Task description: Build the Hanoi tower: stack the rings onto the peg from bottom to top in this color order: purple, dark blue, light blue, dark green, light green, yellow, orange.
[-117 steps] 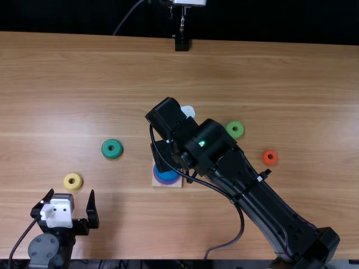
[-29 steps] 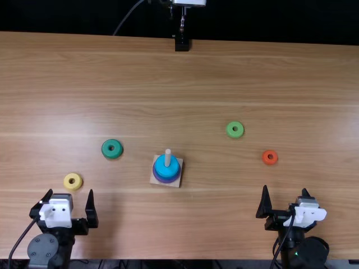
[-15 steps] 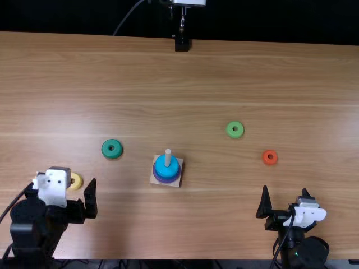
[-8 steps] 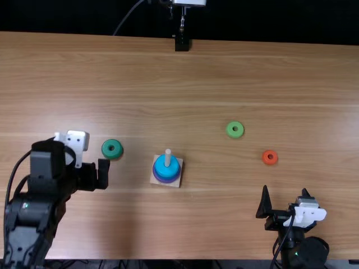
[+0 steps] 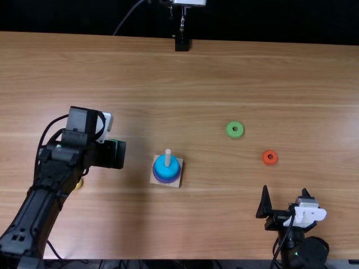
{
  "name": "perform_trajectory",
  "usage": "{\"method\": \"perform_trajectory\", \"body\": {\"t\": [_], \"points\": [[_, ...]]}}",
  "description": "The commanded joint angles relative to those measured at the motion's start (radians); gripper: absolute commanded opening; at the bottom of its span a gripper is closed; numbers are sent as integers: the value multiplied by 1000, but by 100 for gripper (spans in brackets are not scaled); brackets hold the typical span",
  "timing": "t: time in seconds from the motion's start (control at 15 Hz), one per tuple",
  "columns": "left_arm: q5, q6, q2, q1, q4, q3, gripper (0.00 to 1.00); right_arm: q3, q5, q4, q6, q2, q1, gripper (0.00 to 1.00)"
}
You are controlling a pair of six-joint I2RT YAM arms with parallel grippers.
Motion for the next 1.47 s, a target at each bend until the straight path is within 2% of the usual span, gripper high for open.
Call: {"method": "perform_trajectory", "body": {"t": [0.0, 0.07, 0.13, 0.4, 0.67, 1.13, 1.4], "points": [[-71, 11, 52, -33, -4, 47, 100, -68, 11, -76, -4, -13, -10, 100], [-79, 11, 81, -36, 0, 53, 100, -68, 11, -76, -4, -13, -10, 100], [-71, 9, 108, -36, 4, 53, 100, -68, 11, -76, -4, -13, -10, 100], [-79, 9, 196, -42, 13, 54, 100, -68, 11, -76, -4, -13, -10, 100], [-68, 11, 257, -42, 20, 93, 100, -68, 11, -76, -4, -13, -10, 100], [-64, 11, 328, -36, 123, 111, 100, -68, 11, -76, -4, -13, -10, 100], [-62, 14, 334, -30, 129, 113, 100, -68, 11, -76, -4, -13, -10, 100]]}}
